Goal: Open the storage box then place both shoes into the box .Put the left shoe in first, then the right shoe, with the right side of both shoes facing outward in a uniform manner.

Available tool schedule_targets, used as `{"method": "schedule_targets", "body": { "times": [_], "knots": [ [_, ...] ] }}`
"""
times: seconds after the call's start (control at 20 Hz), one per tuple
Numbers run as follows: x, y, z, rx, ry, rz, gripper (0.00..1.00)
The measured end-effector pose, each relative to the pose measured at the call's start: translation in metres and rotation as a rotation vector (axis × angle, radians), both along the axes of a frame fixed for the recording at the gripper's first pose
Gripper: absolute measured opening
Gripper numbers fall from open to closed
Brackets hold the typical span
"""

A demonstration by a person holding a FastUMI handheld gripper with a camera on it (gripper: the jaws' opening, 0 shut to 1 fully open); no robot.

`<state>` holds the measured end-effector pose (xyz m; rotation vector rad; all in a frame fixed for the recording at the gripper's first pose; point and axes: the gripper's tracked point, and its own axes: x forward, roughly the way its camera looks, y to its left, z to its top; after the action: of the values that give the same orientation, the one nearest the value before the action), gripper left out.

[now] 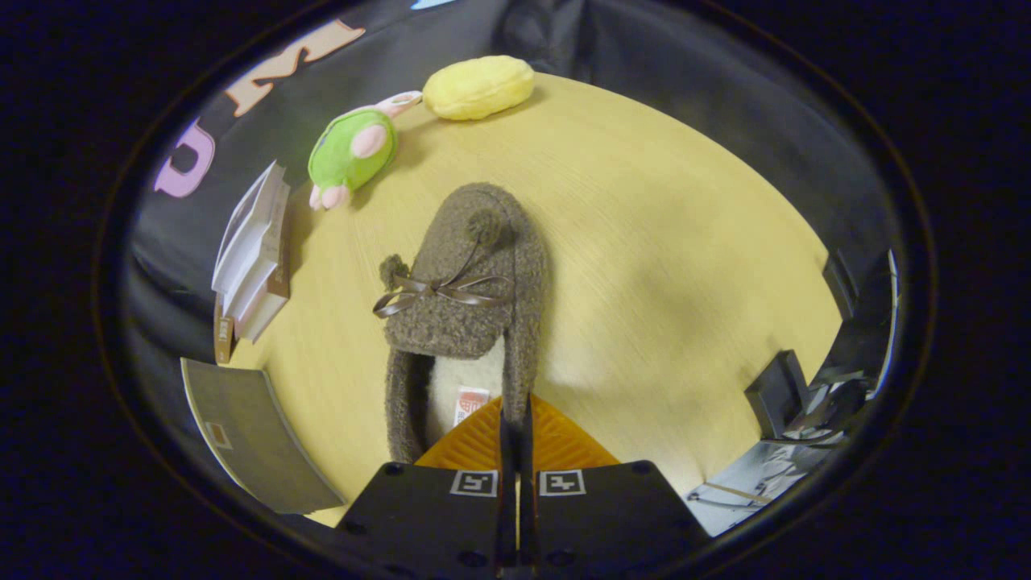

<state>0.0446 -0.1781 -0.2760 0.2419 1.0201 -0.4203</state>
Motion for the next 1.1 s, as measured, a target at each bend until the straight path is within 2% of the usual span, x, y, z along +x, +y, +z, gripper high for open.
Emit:
{"method": "schedule_targets", "body": {
  "times": [0.3, 0.45, 0.55, 0.8, 1.1],
  "knots": [
    [0.004, 0.014, 0.020, 0.036, -0.137, 0.030, 0.03],
    [0.005, 0.039, 0.033, 0.130, -0.190, 0.028, 0.03],
    [0.001, 0.063, 0.050, 0.197, -0.221, 0.055, 0.03],
    [-0.016, 0.146, 0.090, 0.292, -0.230, 0.203, 0.03],
    [-0.046, 0.294, 0.114, 0.498, -0.174, 0.474, 0.03]
  ]
}}
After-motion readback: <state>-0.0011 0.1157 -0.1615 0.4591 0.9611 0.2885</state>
